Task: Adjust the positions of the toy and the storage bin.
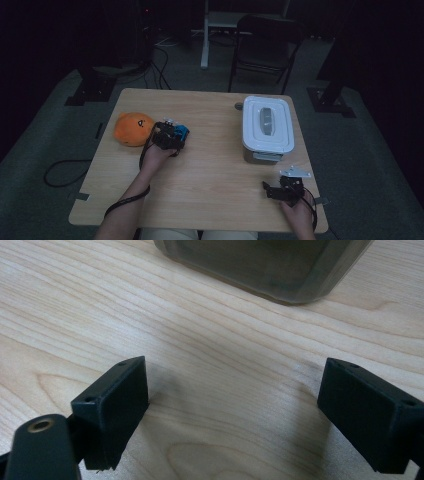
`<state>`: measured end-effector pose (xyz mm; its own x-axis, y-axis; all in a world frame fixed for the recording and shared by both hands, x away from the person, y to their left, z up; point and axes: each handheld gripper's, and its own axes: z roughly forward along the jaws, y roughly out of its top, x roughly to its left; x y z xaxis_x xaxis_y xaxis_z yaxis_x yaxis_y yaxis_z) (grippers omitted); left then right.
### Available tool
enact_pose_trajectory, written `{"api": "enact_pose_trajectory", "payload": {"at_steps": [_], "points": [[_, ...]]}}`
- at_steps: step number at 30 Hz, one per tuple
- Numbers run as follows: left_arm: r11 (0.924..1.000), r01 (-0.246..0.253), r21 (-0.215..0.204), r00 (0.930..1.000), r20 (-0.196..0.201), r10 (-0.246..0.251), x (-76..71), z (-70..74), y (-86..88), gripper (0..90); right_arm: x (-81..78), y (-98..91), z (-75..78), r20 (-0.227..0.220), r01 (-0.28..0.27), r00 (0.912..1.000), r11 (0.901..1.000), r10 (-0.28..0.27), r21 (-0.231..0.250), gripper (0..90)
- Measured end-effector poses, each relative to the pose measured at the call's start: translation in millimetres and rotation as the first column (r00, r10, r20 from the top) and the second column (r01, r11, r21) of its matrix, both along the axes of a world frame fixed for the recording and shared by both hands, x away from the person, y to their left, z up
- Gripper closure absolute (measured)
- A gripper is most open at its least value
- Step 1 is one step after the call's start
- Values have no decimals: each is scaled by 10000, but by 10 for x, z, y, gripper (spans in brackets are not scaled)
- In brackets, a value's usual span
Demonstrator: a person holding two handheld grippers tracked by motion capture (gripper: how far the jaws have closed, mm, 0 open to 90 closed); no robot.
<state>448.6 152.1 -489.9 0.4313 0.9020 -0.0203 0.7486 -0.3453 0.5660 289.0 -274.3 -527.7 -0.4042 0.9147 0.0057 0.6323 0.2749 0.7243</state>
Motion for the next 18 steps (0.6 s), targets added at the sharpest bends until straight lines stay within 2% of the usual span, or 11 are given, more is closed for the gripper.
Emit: {"api": "enact_pose_trajectory", "payload": {"at_steps": [3,7,8,9,11,12,14,18], "points": [[9992,356,-183,9994,52,-355,-76,39,22,261,0,0,0,-4,3,10000,10000,-3,1,124],[9962,859,-158,9963,97,-858,-192,94,50,261,0,0,0,-5,3,10000,10000,-3,3,124],[9946,1024,-140,9945,217,-1021,-229,107,59,260,0,1,0,-6,7,10000,10000,-7,4,124],[9933,1139,-187,9934,145,-1136,-258,123,72,260,0,1,0,-6,6,10000,10000,-6,5,124],[9892,1458,-119,9890,259,-1455,-331,152,98,260,0,0,0,-4,5,10000,10000,-5,2,124],[9878,1555,-128,9877,179,-1552,-363,169,116,260,0,1,0,-6,7,10000,10000,-7,4,124],[9844,1758,-22,9839,321,-1757,-441,200,150,260,0,0,0,-3,7,10000,10000,-7,1,124],[9770,2130,-105,9762,427,-2124,-614,253,235,260,0,0,0,-2,10,10000,10000,-10,-4,124]]}}
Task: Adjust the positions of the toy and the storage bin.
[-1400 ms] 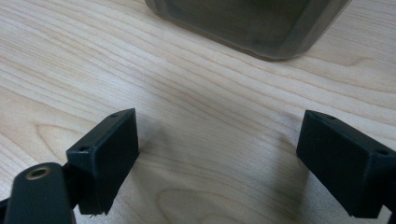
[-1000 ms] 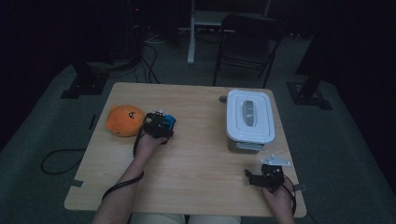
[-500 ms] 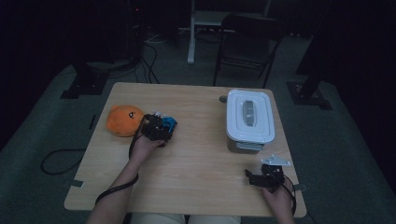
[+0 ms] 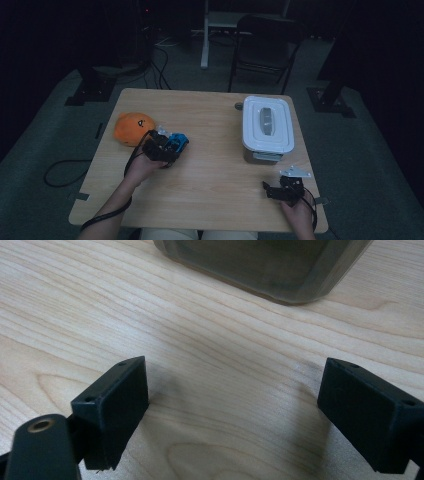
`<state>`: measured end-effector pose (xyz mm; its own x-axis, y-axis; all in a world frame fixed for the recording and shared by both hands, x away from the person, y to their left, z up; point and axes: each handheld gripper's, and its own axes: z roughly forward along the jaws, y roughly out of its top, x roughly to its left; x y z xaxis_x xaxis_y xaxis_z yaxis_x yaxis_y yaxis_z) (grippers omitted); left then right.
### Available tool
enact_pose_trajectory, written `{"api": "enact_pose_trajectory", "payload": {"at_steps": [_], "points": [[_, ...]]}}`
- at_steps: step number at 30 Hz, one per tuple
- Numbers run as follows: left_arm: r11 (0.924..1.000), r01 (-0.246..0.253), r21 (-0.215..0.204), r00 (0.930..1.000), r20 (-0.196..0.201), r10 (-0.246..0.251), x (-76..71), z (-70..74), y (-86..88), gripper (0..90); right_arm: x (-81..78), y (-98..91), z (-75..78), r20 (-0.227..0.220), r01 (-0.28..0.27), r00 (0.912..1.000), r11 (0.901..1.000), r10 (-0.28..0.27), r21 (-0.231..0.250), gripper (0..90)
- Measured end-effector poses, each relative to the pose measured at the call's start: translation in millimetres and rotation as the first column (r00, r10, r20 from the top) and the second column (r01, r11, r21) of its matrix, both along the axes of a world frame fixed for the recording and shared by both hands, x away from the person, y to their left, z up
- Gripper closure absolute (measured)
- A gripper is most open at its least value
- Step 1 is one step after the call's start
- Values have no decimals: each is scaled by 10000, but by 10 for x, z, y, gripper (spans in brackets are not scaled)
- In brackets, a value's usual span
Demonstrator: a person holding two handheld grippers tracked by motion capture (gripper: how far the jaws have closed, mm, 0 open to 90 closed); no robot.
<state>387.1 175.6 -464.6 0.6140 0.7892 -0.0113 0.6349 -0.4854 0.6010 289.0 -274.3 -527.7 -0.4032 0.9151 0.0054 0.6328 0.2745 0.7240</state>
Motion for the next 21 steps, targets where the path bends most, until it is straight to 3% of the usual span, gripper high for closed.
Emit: {"api": "enact_pose_trajectory", "payload": {"at_steps": [8,9,14,18,20,21], "points": [[9923,1172,405,9915,516,-1192,-377,-14,74,259,0,0,0,-1,1,10000,10000,-1,1,124],[9903,1321,422,9904,354,-1337,-409,-17,86,259,0,0,0,-2,0,10000,10000,0,2,124],[9797,1886,680,9809,362,-1913,-597,-40,154,259,0,0,0,-2,2,10000,10000,-2,3,124],[9687,2421,544,9686,439,-2446,-738,-64,237,259,0,0,0,3,-2,10000,10000,2,1,124],[9559,2884,551,9559,420,-2908,-811,-83,269,259,0,0,0,4,-4,10000,10000,4,2,124],[9524,3005,512,9530,254,-3020,-836,-92,282,259,0,0,0,6,-7,10000,10000,7,-5,124]]}}
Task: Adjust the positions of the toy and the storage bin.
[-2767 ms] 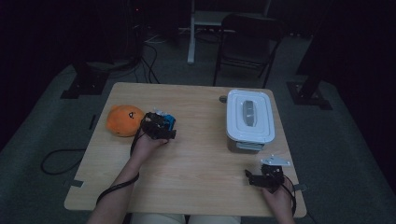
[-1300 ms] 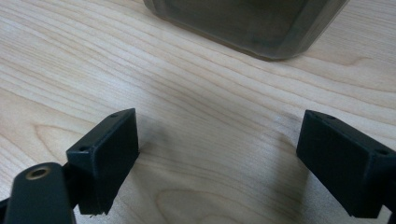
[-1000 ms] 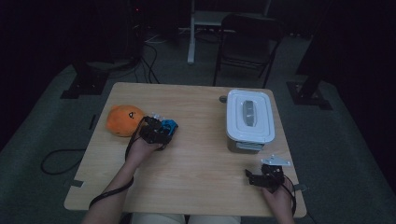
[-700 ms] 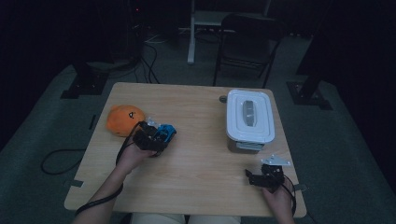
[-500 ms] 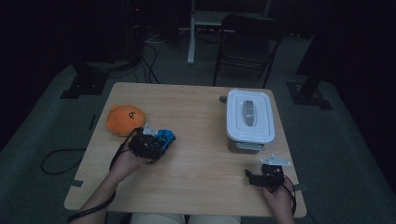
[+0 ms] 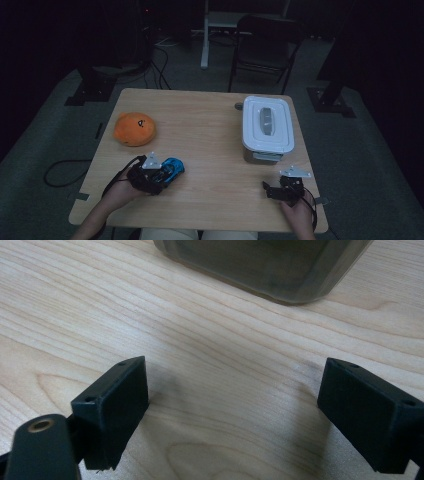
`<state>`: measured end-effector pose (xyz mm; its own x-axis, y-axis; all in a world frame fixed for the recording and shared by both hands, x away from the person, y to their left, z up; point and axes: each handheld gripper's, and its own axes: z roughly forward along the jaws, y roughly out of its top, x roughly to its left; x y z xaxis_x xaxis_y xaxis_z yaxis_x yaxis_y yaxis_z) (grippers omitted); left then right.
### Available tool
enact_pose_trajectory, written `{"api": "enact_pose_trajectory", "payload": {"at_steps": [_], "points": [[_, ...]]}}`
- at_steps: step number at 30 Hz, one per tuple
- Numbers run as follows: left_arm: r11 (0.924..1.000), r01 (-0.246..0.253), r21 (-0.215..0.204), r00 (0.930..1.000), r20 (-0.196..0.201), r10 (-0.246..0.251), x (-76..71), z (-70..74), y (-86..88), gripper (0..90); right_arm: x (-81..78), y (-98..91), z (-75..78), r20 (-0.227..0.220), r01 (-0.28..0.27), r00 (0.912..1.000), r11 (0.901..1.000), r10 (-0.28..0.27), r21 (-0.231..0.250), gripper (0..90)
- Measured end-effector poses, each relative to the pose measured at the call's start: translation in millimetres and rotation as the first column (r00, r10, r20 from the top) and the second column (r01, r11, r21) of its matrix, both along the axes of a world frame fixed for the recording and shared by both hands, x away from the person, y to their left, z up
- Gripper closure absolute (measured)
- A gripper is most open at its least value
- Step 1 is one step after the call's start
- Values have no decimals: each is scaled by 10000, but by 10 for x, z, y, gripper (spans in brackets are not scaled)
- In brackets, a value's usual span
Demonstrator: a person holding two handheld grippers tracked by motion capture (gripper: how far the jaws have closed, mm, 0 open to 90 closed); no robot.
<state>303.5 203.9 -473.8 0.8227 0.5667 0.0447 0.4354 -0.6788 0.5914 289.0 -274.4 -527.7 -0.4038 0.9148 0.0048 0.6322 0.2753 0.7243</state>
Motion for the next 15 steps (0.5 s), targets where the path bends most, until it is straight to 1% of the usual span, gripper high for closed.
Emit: {"api": "enact_pose_trajectory", "payload": {"at_steps": [1,3,4,5,6,7,8,9,10,11,12,13,14,15], "points": [[9998,167,72,9998,87,-167,-35,-14,9,259,0,0,0,-1,3,10000,10000,-3,3,124],[9995,262,186,9996,-103,-261,-73,-35,40,259,0,0,0,-1,3,10000,10000,-3,4,124],[9995,262,186,9996,-103,-261,-73,-35,40,259,0,0,0,-1,3,10000,10000,-3,4,124],[9993,274,245,9995,-147,-270,-111,-59,76,259,0,0,0,-1,3,10000,10000,-3,5,124],[9987,392,317,9991,-165,-386,-133,-71,97,259,0,0,0,-1,3,10000,10000,-3,5,124],[9988,369,310,9993,-68,-367,-160,-82,118,259,0,0,0,0,2,10000,10000,-2,3,124],[9988,425,235,9987,-288,-418,-167,-89,148,259,0,1,0,-2,4,10000,10000,-4,5,124],[9988,432,220,9989,-204,-427,-205,-107,199,259,0,1,0,-1,3,10000,10000,-3,6,124],[9987,481,145,9980,-419,-474,-208,-114,231,259,0,1,0,-2,4,10000,10000,-4,7,124],[9987,481,145,9980,-419,-474,-208,-114,231,259,0,1,0,-2,5,10000,10000,-5,7,124],[9986,491,180,9981,-368,-485,-224,-122,255,259,0,1,0,-2,3,10000,10000,-3,7,124],[9987,449,228,9978,-507,-437,-237,-135,304,259,0,1,0,-5,7,10000,10000,-7,9,124],[9987,449,228,9978,-507,-437,-237,-135,304,259,0,1,0,-2,4,10000,10000,-4,6,124],[9982,493,342,9981,-390,-480,-254,-144,325,259,0,1,0,-2,4,10000,10000,-4,6,124]]}}
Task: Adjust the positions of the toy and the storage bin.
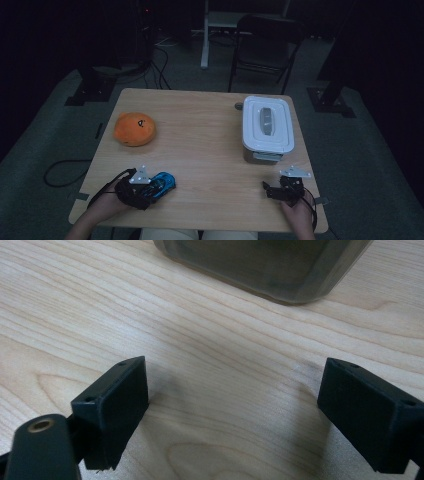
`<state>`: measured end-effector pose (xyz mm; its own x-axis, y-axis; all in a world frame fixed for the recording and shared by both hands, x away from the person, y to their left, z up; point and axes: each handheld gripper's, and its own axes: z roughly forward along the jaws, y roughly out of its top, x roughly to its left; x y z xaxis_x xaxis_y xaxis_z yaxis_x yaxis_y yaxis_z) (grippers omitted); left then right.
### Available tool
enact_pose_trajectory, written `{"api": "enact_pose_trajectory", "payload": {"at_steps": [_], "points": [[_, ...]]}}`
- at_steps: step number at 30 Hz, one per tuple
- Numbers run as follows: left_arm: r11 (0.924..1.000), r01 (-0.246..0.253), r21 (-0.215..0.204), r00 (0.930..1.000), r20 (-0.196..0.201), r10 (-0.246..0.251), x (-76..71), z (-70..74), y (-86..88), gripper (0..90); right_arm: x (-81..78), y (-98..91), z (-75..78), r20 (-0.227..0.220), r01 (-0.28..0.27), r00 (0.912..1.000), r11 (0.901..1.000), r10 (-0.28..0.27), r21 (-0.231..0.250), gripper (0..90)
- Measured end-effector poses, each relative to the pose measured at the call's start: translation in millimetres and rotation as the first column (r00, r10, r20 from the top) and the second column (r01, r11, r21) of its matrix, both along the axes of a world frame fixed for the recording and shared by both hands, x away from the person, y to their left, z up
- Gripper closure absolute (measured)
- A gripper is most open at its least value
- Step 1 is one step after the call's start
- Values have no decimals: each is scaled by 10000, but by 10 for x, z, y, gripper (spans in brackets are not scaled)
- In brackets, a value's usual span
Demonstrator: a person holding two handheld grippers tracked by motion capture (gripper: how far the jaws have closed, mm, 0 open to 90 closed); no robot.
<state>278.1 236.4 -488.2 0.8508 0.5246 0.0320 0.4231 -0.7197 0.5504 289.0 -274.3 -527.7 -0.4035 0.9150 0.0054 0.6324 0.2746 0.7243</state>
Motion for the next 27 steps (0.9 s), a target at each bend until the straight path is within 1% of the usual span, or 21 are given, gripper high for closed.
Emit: {"api": "enact_pose_trajectory", "payload": {"at_steps": [1,2,4,6,7,8,9,11,12,13,15,18,21,25,27], "points": [[10000,-35,22,10000,5,35,-8,-9,23,259,0,0,0,0,-1,10000,10000,1,0,124],[10000,35,60,9999,-154,-34,-10,-17,49,259,0,0,0,-2,2,10000,10000,-2,0,124],[9998,86,176,9997,-245,-82,-24,-49,101,259,0,0,0,-2,1,10000,10000,-1,1,124],[9999,57,160,9997,-232,-54,-26,-59,113,259,0,0,0,-2,1,10000,10000,-1,1,124],[9999,65,128,9995,-325,-61,-20,-67,126,259,0,0,0,0,1,10000,10000,-1,0,124],[9999,96,82,9995,-286,-93,-20,-69,136,259,0,1,0,-5,3,10000,10000,-3,3,124],[10000,46,-4,9992,-402,-46,-13,-78,143,259,0,1,0,-5,3,10000,10000,-3,3,124],[9999,97,-119,9992,-397,-102,-7,-93,158,259,0,0,0,0,-1,10000,10000,1,0,124],[9999,60,-160,9986,-528,-68,0,-108,163,259,0,0,0,0,-1,10000,10000,1,0,124],[9998,125,-181,9984,-547,-134,4,-136,175,252,0,0,0,1,0,10000,10000,0,-2,124],[9996,100,-256,9982,-594,-115,8,-143,183,248,0,0,0,1,-2,10000,10000,2,-1,124],[9987,144,-498,9978,-645,-176,22,-154,205,242,0,0,0,2,-4,10000,10000,4,-5,124],[9989,179,-442,9982,-566,-204,20,-156,195,240,-1,0,0,-2,2,10000,10000,-2,0,124],[9994,22,-334,9976,-696,-45,28,-141,175,239,0,0,0,1,-1,10000,10000,1,-2,124],[9986,-133,-509,9973,-728,96,34,-114,182,239,0,0,0,1,-2,10000,10000,2,-3,124]]}}
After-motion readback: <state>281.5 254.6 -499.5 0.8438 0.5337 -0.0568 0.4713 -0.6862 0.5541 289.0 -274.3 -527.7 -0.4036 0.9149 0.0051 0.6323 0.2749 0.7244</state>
